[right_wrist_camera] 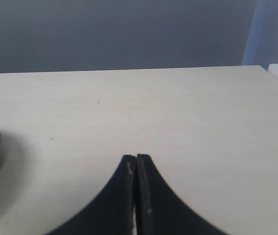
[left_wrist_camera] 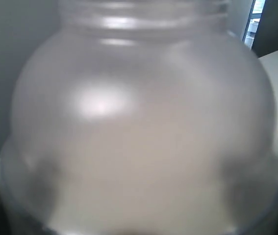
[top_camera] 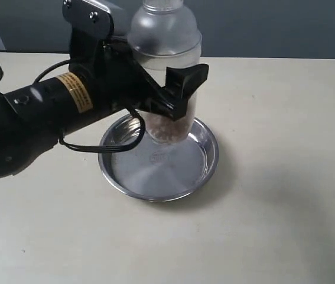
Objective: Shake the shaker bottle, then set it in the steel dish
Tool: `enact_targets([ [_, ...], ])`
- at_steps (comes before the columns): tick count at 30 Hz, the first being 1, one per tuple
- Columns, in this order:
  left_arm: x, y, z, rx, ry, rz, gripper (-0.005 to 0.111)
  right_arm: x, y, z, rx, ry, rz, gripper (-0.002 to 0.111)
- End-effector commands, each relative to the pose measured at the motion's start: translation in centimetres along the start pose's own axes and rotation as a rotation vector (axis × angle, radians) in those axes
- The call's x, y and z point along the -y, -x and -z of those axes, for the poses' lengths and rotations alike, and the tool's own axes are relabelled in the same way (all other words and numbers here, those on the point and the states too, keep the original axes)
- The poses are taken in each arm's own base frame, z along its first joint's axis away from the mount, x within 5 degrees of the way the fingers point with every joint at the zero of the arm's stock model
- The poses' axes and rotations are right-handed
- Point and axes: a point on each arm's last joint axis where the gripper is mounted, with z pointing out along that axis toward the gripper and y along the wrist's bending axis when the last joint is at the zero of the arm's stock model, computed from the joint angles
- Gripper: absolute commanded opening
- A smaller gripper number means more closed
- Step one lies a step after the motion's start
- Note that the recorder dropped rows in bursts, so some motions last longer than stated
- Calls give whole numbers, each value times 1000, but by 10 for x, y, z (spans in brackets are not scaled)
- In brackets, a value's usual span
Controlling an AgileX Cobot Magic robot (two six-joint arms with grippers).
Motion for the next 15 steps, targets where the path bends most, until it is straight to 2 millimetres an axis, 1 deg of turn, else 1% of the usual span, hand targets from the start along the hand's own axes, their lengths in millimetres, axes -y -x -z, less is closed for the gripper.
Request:
enact_targets([
  [1, 0, 8, 1, 51, 0, 4, 0, 0, 1, 0, 16, -5, 3, -1],
  [4, 0, 8, 1, 59, 7, 13, 0, 0, 1, 0, 16, -5, 3, -1],
  [6, -2, 11, 2, 88, 26, 43, 0, 0, 1, 0, 16, -5, 3, -1],
  [9, -3, 14, 2, 124, 39, 44, 0, 0, 1, 0, 16, -5, 3, -1],
  [12, -4, 12, 2, 102, 43, 43, 0, 0, 1, 0, 16, -5, 3, -1],
  [15, -4, 8, 1, 58, 52, -6, 0, 0, 1, 0, 16, -5, 3, -1],
])
